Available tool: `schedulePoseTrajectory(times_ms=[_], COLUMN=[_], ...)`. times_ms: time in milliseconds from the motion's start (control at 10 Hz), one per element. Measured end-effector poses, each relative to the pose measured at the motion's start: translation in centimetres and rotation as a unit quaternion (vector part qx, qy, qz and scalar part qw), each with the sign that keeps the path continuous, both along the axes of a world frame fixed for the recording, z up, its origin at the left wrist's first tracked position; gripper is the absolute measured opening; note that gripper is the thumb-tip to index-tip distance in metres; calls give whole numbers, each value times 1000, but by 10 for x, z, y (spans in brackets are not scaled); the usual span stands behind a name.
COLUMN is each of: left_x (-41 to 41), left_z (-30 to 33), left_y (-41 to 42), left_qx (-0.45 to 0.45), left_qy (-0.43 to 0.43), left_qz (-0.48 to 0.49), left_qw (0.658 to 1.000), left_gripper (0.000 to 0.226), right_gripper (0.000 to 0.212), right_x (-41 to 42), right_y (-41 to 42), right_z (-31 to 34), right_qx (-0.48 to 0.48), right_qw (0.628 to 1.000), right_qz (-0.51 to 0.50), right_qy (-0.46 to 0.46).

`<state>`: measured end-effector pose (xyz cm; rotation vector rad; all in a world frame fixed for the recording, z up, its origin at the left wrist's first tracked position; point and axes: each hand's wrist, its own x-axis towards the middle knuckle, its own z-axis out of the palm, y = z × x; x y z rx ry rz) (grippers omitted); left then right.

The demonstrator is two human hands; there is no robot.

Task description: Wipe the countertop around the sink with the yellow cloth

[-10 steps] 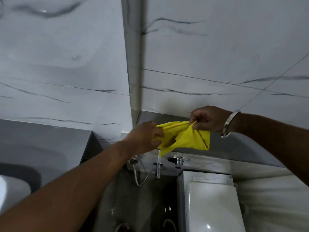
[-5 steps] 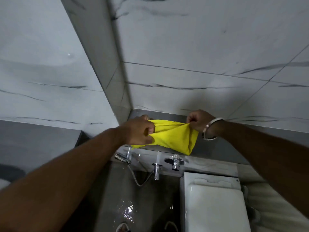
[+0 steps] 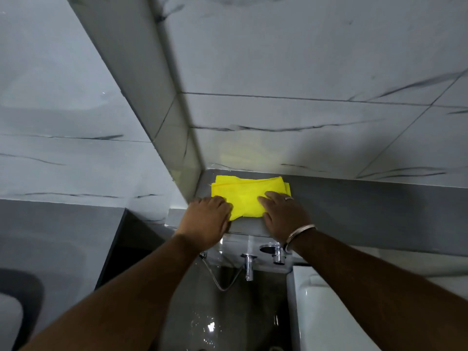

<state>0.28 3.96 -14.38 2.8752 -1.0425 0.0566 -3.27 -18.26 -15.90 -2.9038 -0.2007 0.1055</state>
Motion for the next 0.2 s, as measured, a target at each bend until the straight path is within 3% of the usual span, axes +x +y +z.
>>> schedulePoseTrajectory(times_ms=[100,200], left_x=[6,0], left_z=[0,17], left_y=[0,-4], left_qx=[64,113], left_qy=[38,57], left_qz=[29,47], left_qw=[997,991], left_gripper=[55,74], right_gripper=[61,61], right_x=[-4,-13], right_y=[-2,-3], right_z=[-1,14], right_qx=[-31,-50], right_qw=[997,998], right_qz=[-12,-28], right_qy=[65,26])
